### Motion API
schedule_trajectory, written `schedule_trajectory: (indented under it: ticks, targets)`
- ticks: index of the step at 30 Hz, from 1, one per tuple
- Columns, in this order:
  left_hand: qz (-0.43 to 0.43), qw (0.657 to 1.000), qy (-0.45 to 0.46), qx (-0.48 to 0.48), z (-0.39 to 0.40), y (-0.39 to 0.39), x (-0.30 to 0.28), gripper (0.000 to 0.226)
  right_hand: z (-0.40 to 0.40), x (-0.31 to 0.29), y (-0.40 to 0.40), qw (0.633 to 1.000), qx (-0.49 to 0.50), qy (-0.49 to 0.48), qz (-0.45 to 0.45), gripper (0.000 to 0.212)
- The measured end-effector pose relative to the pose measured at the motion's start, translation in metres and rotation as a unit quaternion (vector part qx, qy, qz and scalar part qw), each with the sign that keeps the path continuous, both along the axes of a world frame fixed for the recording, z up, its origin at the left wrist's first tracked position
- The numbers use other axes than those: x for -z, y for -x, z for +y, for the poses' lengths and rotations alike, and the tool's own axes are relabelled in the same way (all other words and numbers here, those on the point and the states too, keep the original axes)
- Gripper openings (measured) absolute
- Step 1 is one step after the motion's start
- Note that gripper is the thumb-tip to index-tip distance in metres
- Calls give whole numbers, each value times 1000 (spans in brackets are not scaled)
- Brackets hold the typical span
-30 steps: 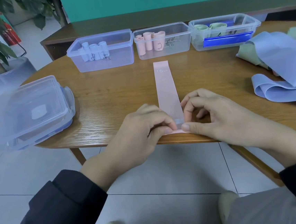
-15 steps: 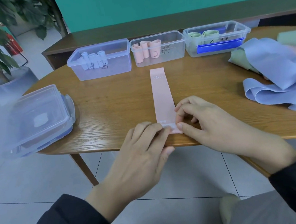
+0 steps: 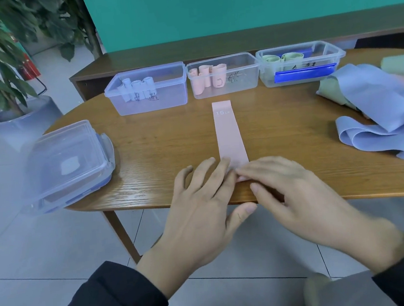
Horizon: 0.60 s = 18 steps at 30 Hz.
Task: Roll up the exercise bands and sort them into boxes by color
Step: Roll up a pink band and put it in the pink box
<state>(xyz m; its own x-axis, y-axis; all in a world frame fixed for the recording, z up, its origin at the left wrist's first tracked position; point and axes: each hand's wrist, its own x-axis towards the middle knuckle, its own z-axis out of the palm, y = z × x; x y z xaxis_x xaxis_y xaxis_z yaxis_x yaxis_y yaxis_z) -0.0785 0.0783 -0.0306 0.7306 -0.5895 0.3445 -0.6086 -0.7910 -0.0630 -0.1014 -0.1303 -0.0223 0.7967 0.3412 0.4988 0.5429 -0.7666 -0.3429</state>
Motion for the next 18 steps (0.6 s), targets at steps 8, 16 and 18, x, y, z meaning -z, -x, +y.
schedule_trajectory:
  ticks: [8, 16, 18]
  targets:
    - [39, 998, -28, -30, 0, -5, -6, 84, 0, -2, 5, 988, 36, 124, 80, 59]
    - [68, 994, 88, 4, 6, -6, -9, 85, 5, -17, -1, 972, 51, 171, 151, 71]
    - [65, 991, 115, 20, 7, -6, -8, 79, 6, -18, -3, 969, 53, 178, 164, 72]
